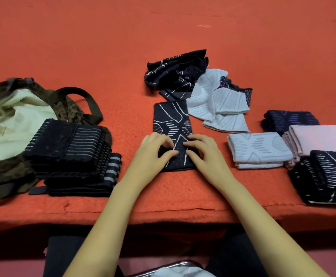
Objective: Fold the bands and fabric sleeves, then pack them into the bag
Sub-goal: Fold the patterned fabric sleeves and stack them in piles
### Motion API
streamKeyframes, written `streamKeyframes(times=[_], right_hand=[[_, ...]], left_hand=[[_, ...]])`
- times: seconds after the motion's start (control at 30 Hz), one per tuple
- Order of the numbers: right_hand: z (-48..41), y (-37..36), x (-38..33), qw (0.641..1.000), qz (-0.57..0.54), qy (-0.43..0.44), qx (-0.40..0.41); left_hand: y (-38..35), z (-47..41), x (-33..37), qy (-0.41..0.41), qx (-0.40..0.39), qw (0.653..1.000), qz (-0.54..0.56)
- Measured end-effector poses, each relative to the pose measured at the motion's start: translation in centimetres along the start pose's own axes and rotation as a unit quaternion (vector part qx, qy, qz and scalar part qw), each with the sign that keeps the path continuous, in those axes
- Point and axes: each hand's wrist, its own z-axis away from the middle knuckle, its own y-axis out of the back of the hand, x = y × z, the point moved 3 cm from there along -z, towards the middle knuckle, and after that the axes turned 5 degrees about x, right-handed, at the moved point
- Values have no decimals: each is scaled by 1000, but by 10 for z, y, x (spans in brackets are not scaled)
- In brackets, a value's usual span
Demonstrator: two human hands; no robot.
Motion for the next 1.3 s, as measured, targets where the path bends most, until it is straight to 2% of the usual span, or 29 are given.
streamKeyframes(times=[0.13,0.23,0.43,0.6,0.77,0.87,0.97,1.1,1.3], right_hand=[[10,-1,-4,1000,16,24,6],[12,-1,-8,999,25,27,3],[14,-1,-15,999,40,24,-14],[15,-2,-14,998,47,36,-19],[13,-3,-9,998,37,33,-43],[13,-3,-10,998,37,41,-37],[14,2,-14,999,34,32,-2],[13,11,-19,998,0,12,59],[-19,2,-16,995,21,-64,70]], left_hand=[[-1,17,-1,-2,-44,999,17],[-3,21,-1,-1,-57,998,-27],[-5,24,5,-65,-11,989,-132],[-6,25,8,-87,-13,989,-123],[-4,27,6,-71,-44,994,-65],[-2,26,4,-64,-15,995,-75],[4,25,5,-46,28,997,-58],[12,27,16,-44,60,991,-109],[8,-5,17,50,9,993,-104]])
